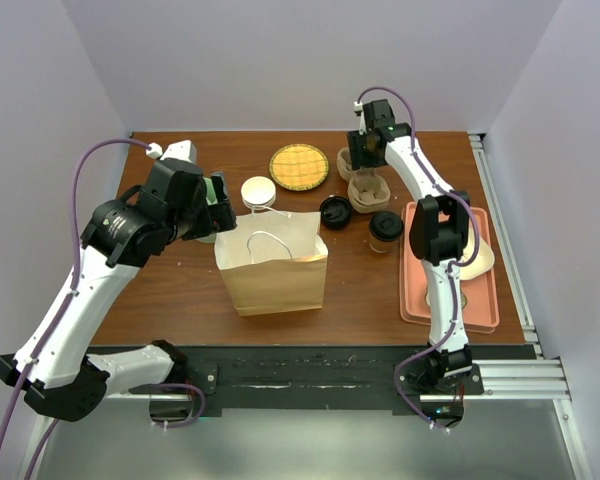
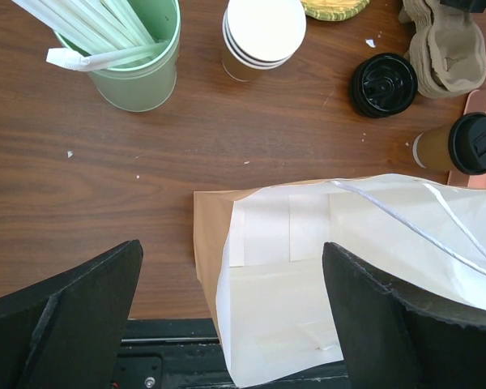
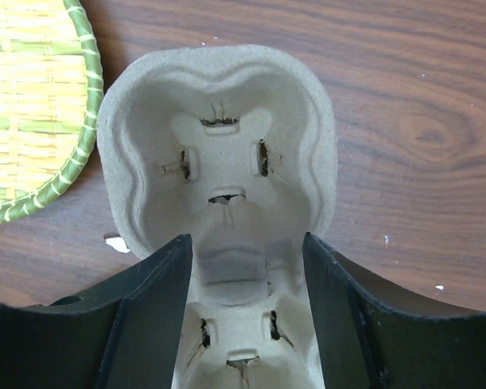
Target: Pack the takeout coffee
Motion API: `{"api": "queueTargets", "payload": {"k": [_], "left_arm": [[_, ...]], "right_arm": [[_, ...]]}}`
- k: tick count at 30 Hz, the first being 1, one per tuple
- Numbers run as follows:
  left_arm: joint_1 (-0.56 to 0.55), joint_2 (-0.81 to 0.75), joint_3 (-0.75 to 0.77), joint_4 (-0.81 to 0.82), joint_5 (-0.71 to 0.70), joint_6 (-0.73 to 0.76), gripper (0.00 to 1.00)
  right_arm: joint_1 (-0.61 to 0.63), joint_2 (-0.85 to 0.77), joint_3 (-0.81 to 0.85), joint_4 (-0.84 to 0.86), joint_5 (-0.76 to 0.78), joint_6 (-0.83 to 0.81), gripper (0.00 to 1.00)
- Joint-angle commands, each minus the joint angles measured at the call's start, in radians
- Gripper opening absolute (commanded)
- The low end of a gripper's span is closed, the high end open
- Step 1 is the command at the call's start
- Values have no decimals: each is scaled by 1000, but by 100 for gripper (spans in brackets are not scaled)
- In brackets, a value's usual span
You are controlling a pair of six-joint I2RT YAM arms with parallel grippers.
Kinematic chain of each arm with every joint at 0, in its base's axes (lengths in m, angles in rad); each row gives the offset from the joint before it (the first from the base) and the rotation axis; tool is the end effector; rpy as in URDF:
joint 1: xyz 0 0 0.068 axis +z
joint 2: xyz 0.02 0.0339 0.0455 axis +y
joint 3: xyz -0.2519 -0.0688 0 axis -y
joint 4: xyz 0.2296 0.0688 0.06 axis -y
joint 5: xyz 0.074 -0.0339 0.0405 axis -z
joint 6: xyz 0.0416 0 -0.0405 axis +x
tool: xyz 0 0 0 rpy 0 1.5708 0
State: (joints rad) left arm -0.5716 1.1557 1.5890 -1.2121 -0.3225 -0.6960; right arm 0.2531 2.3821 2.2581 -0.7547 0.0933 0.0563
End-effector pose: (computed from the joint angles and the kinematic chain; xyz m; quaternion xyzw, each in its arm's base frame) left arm 0.1605 -0.0876 0.4152 -0.1184 0.9050 -0.1061 0.3945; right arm 0.4963 0.1244 0.2292 -0.0766 0.9367 0.0089 0.3415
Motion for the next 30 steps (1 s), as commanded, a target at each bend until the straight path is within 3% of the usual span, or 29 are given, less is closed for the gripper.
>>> {"api": "queueTargets", "payload": {"k": [1, 30], "left_arm": [[-1, 1, 19, 46, -30, 3, 98], [1, -14, -15, 52, -41, 18, 98]], "right_arm": [[0, -9, 50, -8, -10, -16, 60], [2, -38, -45, -17, -29, 40, 52]]}}
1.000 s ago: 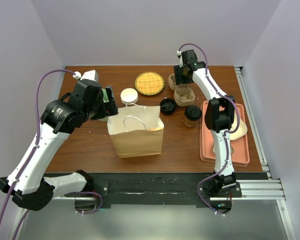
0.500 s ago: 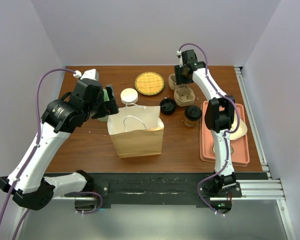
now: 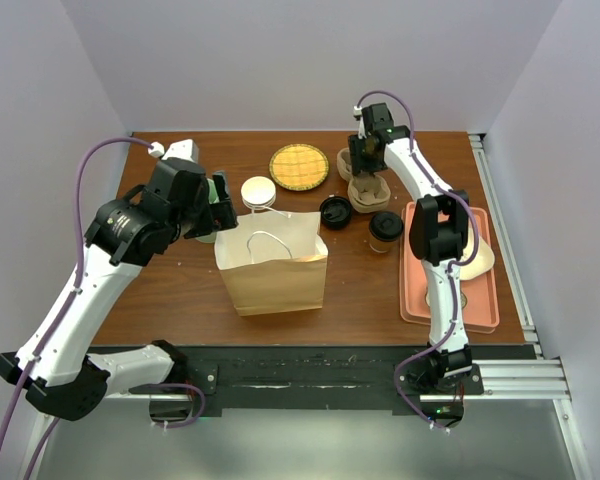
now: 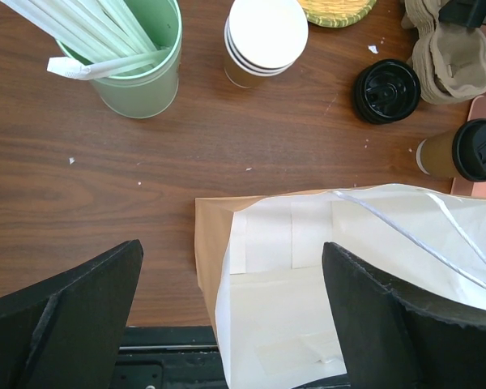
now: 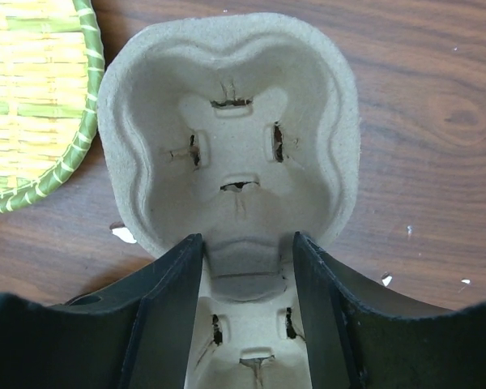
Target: Pack the takeout coffee
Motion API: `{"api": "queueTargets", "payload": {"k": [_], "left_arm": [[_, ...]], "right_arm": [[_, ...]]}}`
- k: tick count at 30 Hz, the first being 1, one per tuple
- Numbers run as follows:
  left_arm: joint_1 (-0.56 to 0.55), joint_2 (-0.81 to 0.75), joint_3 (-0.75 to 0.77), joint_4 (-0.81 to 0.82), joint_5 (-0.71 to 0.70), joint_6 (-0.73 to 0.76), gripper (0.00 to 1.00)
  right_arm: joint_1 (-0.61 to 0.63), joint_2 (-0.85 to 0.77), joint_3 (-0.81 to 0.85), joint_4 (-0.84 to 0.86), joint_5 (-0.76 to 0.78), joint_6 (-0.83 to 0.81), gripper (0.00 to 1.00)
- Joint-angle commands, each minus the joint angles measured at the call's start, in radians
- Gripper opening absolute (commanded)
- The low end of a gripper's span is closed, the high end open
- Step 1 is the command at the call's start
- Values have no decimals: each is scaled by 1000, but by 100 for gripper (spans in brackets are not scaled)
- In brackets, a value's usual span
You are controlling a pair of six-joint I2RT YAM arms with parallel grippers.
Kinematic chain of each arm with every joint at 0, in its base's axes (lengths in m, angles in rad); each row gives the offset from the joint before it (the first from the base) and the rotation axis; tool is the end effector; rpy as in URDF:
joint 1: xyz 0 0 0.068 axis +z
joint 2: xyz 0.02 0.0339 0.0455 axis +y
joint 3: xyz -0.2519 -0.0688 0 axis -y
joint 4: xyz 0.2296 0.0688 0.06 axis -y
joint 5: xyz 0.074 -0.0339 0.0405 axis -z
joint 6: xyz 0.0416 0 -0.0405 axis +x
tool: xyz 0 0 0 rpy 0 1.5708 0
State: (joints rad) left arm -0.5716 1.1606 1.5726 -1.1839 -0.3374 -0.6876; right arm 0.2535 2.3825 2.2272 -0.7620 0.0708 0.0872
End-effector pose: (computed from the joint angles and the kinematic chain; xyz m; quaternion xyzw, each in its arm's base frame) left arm 0.1648 -0.0896 0.4124 -0.1178 0.9029 -0.1007 0.4010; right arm 0.4935 0.1248 0.2189 -0.0673 0.9442 0.0213 0.3218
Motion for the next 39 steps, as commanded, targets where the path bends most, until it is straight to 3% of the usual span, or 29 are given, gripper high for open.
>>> {"api": "queueTargets", "payload": {"k": [1, 9, 15, 39], "left_arm": [[1, -21, 1, 23, -26, 10, 98], [1, -29, 3, 18, -29, 8, 98], [1, -30, -5, -2, -45, -6, 98], [1, -26, -20, -48, -35, -49, 97]], "right_arm": [[1, -37, -17, -10, -6, 11, 50], [0, -45, -12, -23, 9, 5, 36], [1, -65, 18, -36, 34, -21, 31], [0, -121, 25, -11, 41, -44, 30]]}}
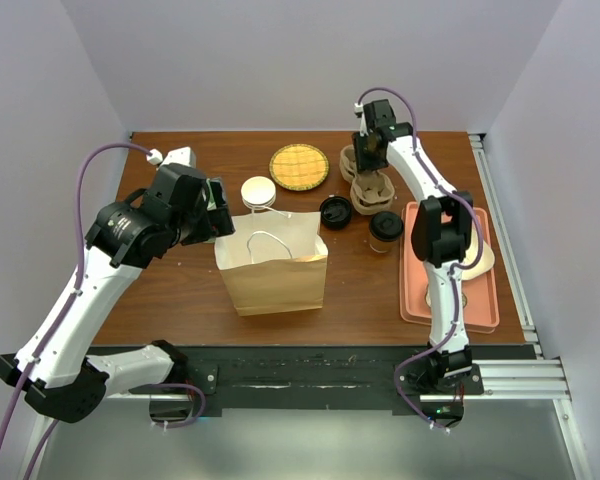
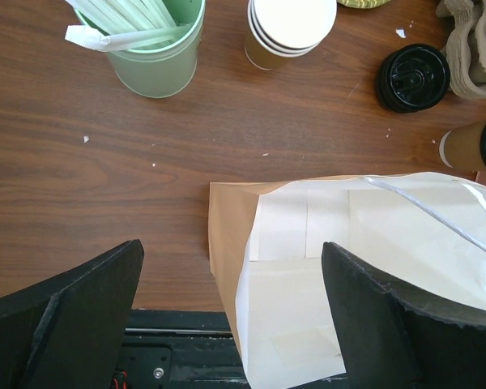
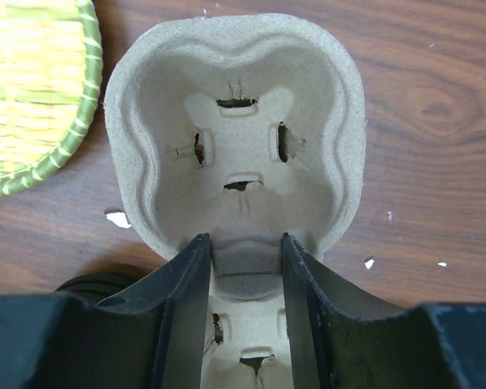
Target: Pack the takeout coffee
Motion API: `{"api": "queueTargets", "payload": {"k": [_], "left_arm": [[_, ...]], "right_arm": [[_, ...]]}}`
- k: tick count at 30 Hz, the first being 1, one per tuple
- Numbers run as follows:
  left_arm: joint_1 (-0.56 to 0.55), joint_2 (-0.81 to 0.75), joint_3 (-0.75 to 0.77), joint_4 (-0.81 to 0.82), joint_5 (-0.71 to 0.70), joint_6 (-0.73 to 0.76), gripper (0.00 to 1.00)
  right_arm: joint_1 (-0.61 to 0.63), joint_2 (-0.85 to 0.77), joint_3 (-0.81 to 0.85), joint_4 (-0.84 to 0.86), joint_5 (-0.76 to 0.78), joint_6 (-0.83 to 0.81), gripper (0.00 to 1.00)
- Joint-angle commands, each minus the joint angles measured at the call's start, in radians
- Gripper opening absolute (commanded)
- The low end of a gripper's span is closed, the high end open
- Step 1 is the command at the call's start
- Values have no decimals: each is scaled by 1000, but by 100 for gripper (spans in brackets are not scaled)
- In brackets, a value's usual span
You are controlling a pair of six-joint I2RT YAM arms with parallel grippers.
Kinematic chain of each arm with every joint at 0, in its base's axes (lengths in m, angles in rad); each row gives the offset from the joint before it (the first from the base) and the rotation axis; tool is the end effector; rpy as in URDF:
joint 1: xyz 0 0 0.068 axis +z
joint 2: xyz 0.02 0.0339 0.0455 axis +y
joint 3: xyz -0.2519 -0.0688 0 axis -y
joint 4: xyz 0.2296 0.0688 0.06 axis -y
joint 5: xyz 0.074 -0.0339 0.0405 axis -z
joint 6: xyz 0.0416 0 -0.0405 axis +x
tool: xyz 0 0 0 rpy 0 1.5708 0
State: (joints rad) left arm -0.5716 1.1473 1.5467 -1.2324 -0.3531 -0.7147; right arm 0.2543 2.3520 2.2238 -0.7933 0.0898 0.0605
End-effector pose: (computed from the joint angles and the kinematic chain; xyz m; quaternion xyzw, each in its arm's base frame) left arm 0.1598 -0.0857 0.4041 -0.1288 0.9114 -0.0818 0.3823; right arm 0.4873 0.1228 0.2306 -0.0774 0.9438 0.0079 0.3214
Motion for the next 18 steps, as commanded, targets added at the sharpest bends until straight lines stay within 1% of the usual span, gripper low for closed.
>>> {"api": "queueTargets", "payload": {"k": [1, 6, 9, 13, 16, 17, 18], "left_arm": [[1, -15, 7, 1, -20, -22, 96], [1, -18, 12, -4, -24, -23, 96], [-1, -18, 10, -12, -27, -22, 95], [-1, -26, 10, -24, -34, -14, 94], [1, -32, 6, -19, -21, -11, 91], [1, -32, 4, -15, -15, -6, 87], [1, -35, 3, -4, -1, 1, 85]], "right_arm": [[-1, -88, 30, 17, 19, -16, 30], [-1, -99, 26, 25, 22, -19, 30], [-3, -97, 68, 2, 21, -19, 29], [-1, -106, 172, -44, 14, -19, 29], [-1, -167, 185, -47, -30, -14, 29], [2, -190, 180, -41, -44, -13, 29], [2, -232, 177, -38, -59, -13, 29]]}}
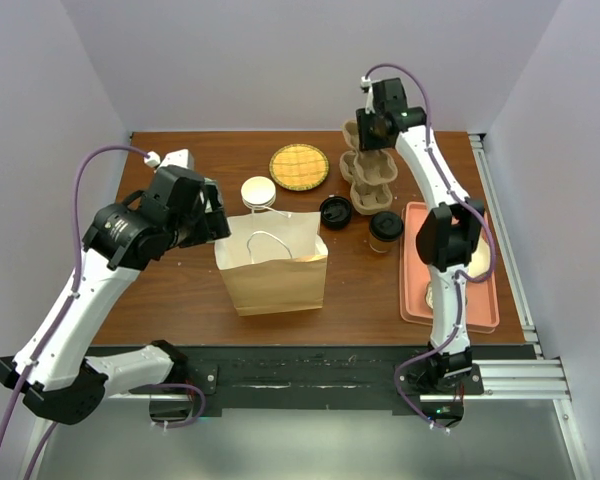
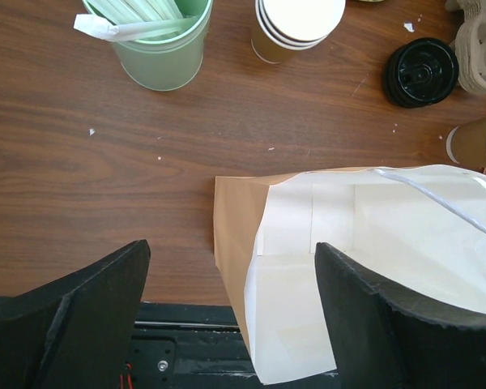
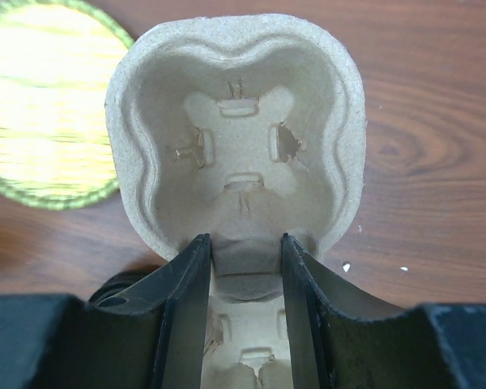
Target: Pack the takeout coffee
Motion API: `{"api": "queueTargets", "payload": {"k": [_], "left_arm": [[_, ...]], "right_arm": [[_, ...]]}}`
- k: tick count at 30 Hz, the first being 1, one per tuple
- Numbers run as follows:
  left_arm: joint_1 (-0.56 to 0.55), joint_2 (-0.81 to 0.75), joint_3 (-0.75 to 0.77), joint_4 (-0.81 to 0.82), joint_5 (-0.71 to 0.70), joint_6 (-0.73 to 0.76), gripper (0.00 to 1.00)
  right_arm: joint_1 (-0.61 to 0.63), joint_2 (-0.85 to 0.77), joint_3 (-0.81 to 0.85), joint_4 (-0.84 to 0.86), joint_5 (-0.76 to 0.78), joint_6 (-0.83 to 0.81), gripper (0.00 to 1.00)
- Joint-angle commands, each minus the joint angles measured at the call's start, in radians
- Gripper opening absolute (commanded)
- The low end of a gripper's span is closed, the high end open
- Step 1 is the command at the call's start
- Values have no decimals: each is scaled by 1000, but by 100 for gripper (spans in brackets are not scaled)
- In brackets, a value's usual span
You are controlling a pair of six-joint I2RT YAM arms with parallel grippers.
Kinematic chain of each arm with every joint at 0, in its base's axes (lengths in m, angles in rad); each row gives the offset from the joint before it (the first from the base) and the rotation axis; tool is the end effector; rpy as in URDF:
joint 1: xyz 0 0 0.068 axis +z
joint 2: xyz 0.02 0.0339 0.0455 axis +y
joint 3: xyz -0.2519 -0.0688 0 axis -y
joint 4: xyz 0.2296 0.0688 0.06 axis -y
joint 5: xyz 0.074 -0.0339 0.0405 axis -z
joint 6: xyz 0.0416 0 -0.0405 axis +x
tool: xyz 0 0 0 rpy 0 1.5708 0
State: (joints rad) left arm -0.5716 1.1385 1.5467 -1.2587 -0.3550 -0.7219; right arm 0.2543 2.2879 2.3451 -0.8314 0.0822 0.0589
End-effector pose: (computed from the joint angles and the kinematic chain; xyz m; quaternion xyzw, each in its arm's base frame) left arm 0.1558 -0.0830 0.4035 -0.1312 0.9139 -0.0772 0.3764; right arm 0.4789 0.1209 0.2957 -0.0740 0.9181 0.0230 0.3887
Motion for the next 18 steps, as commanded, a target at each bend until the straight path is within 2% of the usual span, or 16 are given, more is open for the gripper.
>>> {"api": "queueTargets", "payload": {"k": [1, 8, 13, 16, 18], "left_arm": [[1, -29, 4, 27, 7, 10, 83], [-1, -40, -11, 7, 18, 13, 68], [1, -60, -10, 73, 79, 29, 67], [-1, -51, 22, 73, 102, 32, 66], [1, -55, 26, 56, 105, 18, 66]], "right_arm": [[6, -194, 48, 2, -77, -5, 29], [68, -413, -33, 78, -347, 35, 27], [178, -554, -66, 129, -462, 32, 27], [275, -594, -69, 146, -551, 45, 26], [338, -645, -107, 214, -623, 70, 25]]}}
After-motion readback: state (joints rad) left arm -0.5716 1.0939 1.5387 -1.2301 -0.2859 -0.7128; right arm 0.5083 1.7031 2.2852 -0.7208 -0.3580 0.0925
